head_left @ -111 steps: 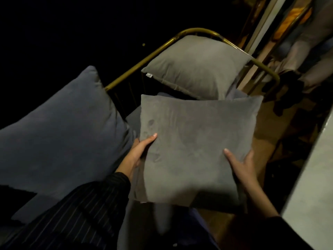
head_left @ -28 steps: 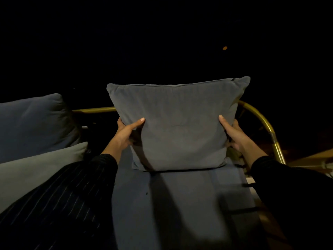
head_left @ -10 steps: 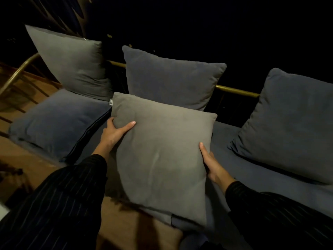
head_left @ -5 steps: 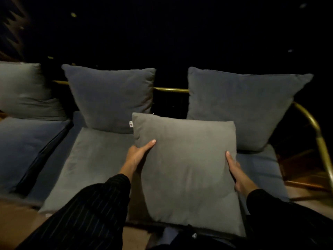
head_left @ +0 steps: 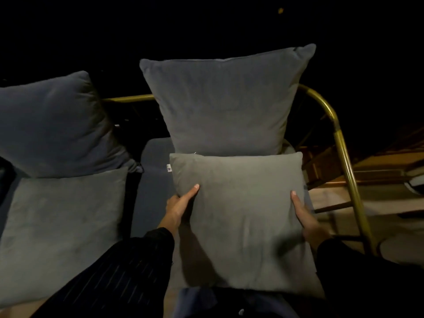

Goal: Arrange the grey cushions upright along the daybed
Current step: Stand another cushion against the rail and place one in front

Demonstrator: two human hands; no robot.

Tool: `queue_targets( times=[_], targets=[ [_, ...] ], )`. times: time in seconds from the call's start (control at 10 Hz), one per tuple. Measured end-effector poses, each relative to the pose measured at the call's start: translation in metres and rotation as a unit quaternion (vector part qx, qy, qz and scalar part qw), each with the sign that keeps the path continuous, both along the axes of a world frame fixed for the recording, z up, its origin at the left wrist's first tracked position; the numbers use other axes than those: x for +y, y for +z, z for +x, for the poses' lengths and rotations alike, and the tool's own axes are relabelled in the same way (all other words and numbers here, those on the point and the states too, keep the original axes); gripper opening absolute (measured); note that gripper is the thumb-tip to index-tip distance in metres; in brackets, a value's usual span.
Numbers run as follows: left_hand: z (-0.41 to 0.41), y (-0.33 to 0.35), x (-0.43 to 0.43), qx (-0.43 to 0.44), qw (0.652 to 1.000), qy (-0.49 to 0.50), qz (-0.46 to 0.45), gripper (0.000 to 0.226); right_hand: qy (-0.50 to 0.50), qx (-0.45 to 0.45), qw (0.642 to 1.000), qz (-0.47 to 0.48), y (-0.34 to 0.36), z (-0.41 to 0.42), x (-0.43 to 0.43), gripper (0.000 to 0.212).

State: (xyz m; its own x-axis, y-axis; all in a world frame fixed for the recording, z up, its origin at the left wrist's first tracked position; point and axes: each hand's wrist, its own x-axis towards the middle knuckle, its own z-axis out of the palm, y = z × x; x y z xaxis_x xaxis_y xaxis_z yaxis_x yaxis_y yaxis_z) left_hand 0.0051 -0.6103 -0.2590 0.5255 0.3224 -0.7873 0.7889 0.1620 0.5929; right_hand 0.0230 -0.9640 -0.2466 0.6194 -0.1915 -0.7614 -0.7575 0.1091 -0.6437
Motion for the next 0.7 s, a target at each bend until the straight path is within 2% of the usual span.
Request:
queue_targets(
  times=[0.1,0.2,0.3,0.4,0.6,0.7],
  targets=[
    [0.018,-0.024,-0.018,0.036,0.997,-0.05,0.053,0.141,0.05,-0.01,0.999,-0.015,-0.026,0.018,-0.003,0.102],
    [0.03,0.018,-0.071,0.059,0.98,-0.171,0.087,0.115,0.106,0.009,0.989,-0.106,-0.059,0.023,0.007,0.125],
    [0.026,0.016,-0.098,0.068,0.949,-0.262,0.164,0.1,0.191,0.031,0.947,-0.258,-0.039,0.015,0.027,0.104],
    [0.014,0.007,-0.101,0.051,0.925,-0.311,0.211,0.101,0.244,0.002,0.927,-0.285,-0.05,0.007,0.024,0.091],
    [0.006,0.015,-0.098,0.088,0.895,-0.375,0.225,0.107,0.312,0.027,0.917,-0.247,-0.045,0.021,0.006,0.087],
    [0.017,0.025,-0.098,0.094,0.884,-0.397,0.228,0.102,0.314,0.03,0.926,-0.21,-0.034,0.037,0.004,0.087]
  ],
)
